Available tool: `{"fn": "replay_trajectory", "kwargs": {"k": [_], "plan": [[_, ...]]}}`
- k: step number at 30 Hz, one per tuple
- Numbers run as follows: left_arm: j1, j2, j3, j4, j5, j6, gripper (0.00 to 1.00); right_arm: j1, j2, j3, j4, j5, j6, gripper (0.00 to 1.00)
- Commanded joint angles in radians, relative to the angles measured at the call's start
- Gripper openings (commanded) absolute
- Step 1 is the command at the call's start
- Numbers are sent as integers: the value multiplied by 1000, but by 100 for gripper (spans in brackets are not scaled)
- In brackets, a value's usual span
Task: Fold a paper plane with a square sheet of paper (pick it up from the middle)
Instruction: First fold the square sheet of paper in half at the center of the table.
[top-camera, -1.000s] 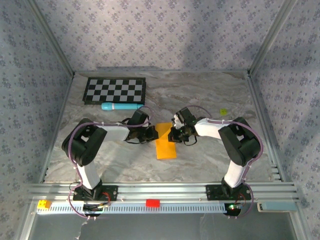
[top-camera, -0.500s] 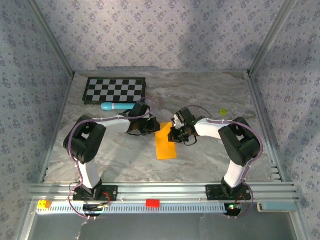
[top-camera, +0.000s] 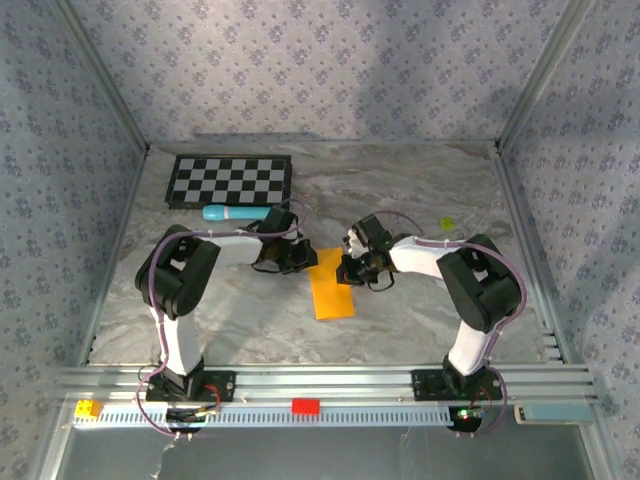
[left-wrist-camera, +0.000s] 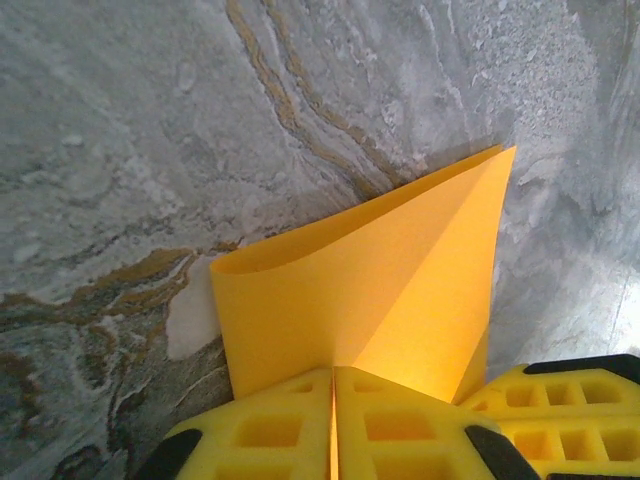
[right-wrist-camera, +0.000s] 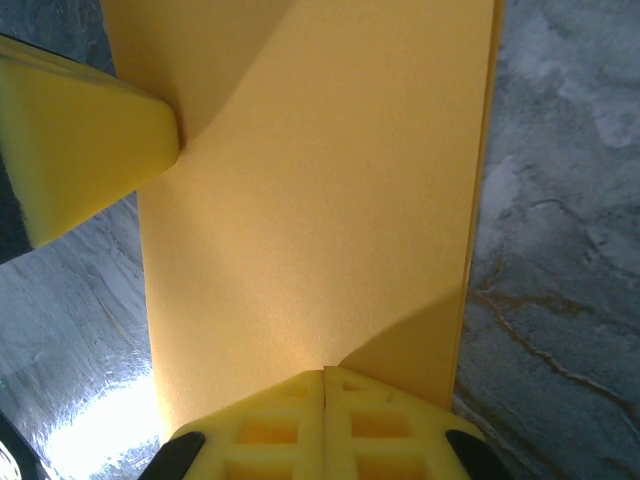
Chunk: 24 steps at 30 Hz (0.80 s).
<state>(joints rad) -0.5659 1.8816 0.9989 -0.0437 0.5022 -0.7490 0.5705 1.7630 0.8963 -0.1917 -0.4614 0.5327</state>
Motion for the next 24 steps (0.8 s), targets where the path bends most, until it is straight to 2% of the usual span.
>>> {"fn": "replay_trajectory", "kwargs": {"k": [1,14,24], "plan": [[10,-7,54,-38,26,28,10,-14,41,-45,-150,93,-24,0],[29,84,77,-29,14,34,10,-15,41,-49,-147,90,-22,0],[85,97,88,-17,-71,20,9,-14,39,-60,-142,89,-21,0]]}}
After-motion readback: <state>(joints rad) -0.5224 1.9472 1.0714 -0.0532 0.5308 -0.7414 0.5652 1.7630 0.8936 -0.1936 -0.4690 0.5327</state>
